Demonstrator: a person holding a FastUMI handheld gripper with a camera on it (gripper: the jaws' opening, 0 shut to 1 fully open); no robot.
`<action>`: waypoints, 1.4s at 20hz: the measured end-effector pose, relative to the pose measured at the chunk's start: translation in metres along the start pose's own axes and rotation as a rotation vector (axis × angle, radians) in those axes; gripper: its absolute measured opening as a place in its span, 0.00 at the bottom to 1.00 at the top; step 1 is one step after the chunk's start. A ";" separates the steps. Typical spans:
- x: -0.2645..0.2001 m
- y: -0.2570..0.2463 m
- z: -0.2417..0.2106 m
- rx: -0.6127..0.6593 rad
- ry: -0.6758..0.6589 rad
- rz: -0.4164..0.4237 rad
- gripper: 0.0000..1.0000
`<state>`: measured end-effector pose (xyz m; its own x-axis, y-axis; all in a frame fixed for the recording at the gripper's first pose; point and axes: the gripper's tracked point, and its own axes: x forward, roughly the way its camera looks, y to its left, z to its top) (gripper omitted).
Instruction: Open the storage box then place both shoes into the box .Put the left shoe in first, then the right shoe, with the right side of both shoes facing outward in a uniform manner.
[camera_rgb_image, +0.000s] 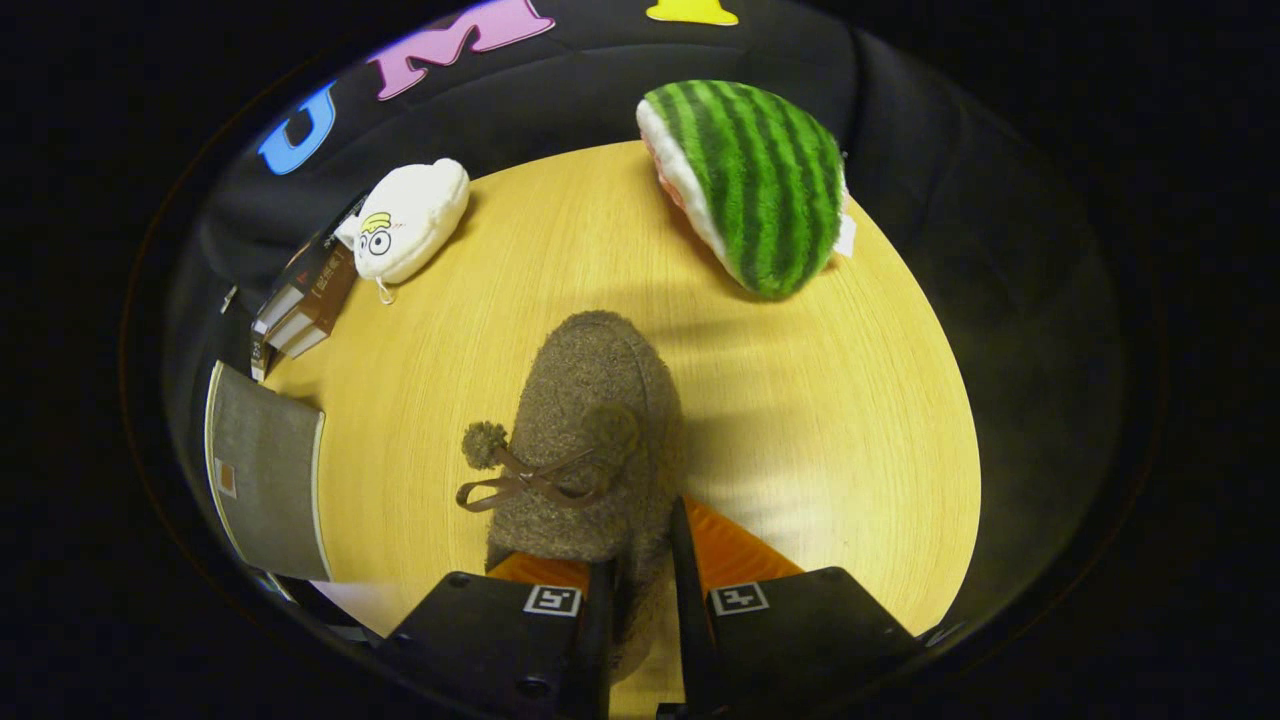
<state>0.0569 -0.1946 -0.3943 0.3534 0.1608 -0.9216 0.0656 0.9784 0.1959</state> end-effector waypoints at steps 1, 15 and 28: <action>-0.001 -0.003 0.001 0.004 -0.001 -0.015 0.25; -0.045 0.090 0.008 -0.033 -0.036 0.062 0.06; -0.159 0.273 0.004 0.140 -0.159 0.245 0.06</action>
<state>0.0226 0.0465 -0.1926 0.5154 0.3566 -0.7792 0.0844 0.8838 0.4603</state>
